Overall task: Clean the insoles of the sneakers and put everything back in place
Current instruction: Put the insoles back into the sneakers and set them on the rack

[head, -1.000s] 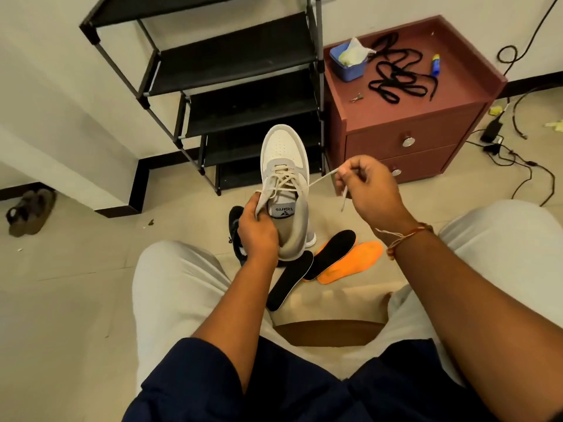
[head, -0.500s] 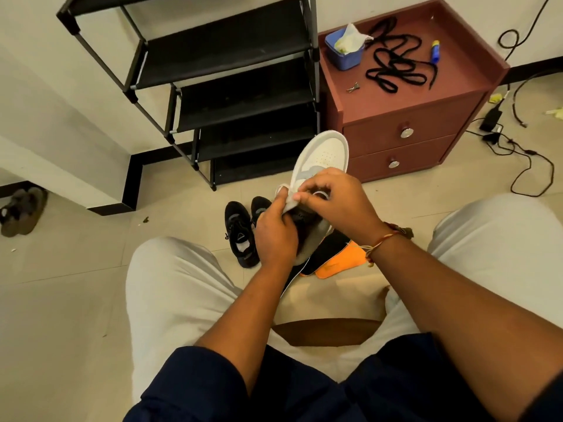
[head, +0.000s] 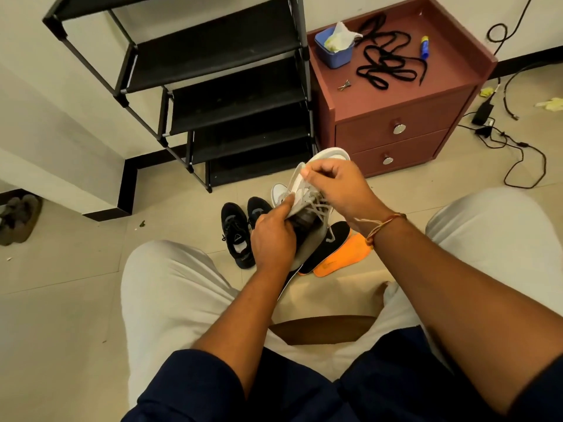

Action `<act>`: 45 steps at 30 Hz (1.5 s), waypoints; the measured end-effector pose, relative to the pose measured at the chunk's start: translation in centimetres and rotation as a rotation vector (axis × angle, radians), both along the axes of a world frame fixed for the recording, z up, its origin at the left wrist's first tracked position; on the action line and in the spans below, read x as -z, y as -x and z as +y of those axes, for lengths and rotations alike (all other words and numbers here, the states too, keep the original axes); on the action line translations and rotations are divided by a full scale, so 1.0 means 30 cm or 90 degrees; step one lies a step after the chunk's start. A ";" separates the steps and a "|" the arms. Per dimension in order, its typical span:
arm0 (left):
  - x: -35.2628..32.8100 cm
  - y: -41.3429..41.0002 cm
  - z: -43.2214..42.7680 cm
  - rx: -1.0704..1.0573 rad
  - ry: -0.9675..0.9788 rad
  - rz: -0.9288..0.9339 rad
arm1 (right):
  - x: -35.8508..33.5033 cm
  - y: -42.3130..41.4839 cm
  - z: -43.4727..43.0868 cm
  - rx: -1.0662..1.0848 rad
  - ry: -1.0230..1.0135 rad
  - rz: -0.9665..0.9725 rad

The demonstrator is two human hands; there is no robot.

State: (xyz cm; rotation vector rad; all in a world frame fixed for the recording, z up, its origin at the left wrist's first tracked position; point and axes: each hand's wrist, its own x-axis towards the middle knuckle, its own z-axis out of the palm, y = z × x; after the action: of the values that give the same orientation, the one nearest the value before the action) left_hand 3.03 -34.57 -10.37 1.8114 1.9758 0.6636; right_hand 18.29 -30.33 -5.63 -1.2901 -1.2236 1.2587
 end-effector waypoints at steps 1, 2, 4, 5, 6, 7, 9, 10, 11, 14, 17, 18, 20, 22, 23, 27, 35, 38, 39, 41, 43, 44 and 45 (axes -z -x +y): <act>0.006 0.001 0.002 0.009 0.001 0.014 | -0.009 -0.008 0.008 0.025 -0.011 0.036; 0.010 -0.001 0.003 0.017 0.002 0.022 | -0.015 -0.013 0.012 0.038 -0.020 0.059; 0.008 -0.010 0.005 0.022 0.020 0.015 | -0.016 -0.007 0.011 0.046 -0.019 0.094; 0.004 -0.015 0.005 0.017 0.036 0.000 | -0.014 -0.001 0.009 0.049 -0.011 0.105; 0.002 -0.018 0.005 0.005 0.052 -0.018 | -0.009 0.003 0.007 0.050 -0.004 0.106; 0.004 -0.017 0.006 -0.011 0.064 -0.040 | -0.001 0.005 0.007 0.049 0.003 0.095; 0.009 -0.010 0.012 -0.049 0.079 -0.078 | 0.021 0.000 0.012 0.049 0.018 0.016; 0.010 -0.005 0.018 -0.068 0.079 -0.095 | 0.032 -0.003 0.010 0.060 0.027 -0.064; 0.010 -0.001 0.024 -0.086 0.075 -0.111 | 0.039 -0.005 0.002 0.073 0.034 -0.160; 0.008 0.012 0.042 -0.147 0.067 -0.154 | 0.038 0.015 -0.056 0.046 0.063 -0.432; 0.007 0.019 0.053 -0.178 0.047 -0.202 | 0.044 0.053 -0.086 0.000 0.102 -0.598; 0.006 0.018 0.055 -0.180 0.038 -0.205 | 0.052 0.060 -0.085 -0.004 0.099 -0.629; 0.005 0.016 0.055 -0.176 0.025 -0.183 | 0.063 0.065 -0.078 0.005 0.078 -0.652; 0.004 0.012 0.048 -0.164 0.014 -0.158 | 0.071 0.066 -0.071 0.021 0.063 -0.637; 0.004 0.011 0.044 -0.154 0.009 -0.152 | 0.074 0.068 -0.069 0.027 0.062 -0.626; -0.004 0.011 0.043 -0.112 0.015 -0.165 | 0.086 0.064 -0.057 0.053 0.040 -0.582; 0.006 0.022 0.057 -0.042 0.041 -0.042 | 0.094 0.057 -0.046 0.033 0.009 -0.521; 0.001 0.025 0.060 -0.047 0.020 -0.021 | 0.093 0.061 -0.043 0.020 0.012 -0.505; -0.003 0.024 0.058 -0.040 0.011 -0.023 | 0.092 0.060 -0.043 0.020 0.013 -0.503; -0.017 0.021 0.052 -0.026 -0.010 -0.025 | 0.090 0.056 -0.039 0.027 0.016 -0.496; -0.029 0.018 0.047 -0.022 -0.037 -0.030 | 0.090 0.052 -0.037 0.033 0.023 -0.482; -0.034 0.017 0.044 -0.017 -0.051 -0.028 | 0.089 0.051 -0.038 0.039 0.026 -0.476; -0.037 0.016 0.040 -0.010 -0.066 -0.024 | 0.089 0.052 -0.040 0.046 0.026 -0.469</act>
State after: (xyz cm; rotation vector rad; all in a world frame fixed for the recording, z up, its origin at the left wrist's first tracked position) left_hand 2.54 -33.36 -9.25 1.8306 1.9651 0.8138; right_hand 16.72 -31.53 -8.29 -1.8971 -1.6301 0.7633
